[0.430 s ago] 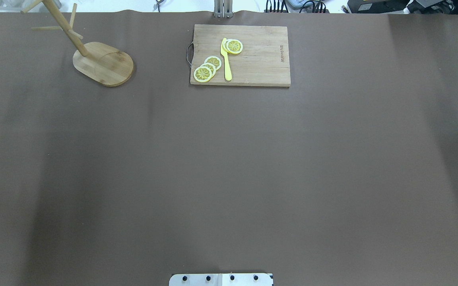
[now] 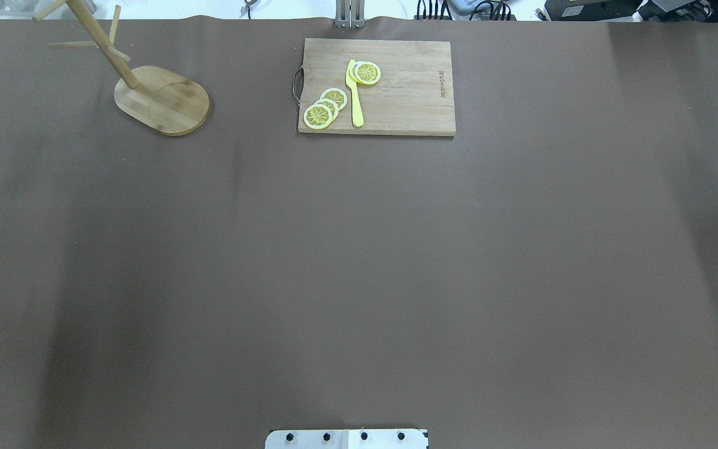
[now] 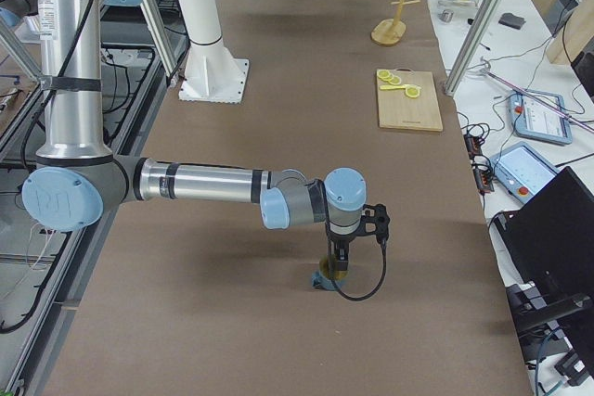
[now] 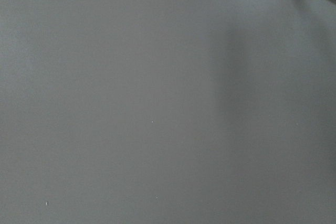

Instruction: Hang cup on storage rack

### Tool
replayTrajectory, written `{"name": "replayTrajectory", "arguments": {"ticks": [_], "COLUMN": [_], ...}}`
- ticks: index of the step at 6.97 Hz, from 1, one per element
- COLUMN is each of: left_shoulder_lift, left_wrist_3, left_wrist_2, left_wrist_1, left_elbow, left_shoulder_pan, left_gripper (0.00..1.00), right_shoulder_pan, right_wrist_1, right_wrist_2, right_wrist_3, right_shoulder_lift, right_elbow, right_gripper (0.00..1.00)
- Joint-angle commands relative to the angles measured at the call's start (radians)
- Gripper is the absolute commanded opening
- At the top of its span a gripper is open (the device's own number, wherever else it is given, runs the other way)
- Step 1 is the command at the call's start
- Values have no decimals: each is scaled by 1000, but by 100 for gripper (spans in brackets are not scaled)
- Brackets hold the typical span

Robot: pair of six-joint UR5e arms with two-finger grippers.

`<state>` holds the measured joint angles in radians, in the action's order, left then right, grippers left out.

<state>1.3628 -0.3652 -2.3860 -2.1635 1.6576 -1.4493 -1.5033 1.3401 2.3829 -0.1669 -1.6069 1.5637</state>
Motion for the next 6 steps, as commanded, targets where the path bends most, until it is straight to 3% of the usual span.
{"name": "replayTrajectory", "arguments": {"ticks": [1,6], "left_shoulder_lift": [-7,1], "left_wrist_3": [-6,-3], "left_wrist_2": [-5,-4], "left_wrist_1": [-7,-53], "left_elbow": [1,-27], "left_shoulder_pan": [-2,1], "left_gripper": [98,98], "right_shoulder_pan": [0,2], "right_wrist_1": [-6,-7], "right_wrist_2": [25,13], "right_wrist_3": [0,-11], "right_shoulder_lift": [-8,-7], "right_elbow": [-8,-8], "right_gripper": [100,100]}}
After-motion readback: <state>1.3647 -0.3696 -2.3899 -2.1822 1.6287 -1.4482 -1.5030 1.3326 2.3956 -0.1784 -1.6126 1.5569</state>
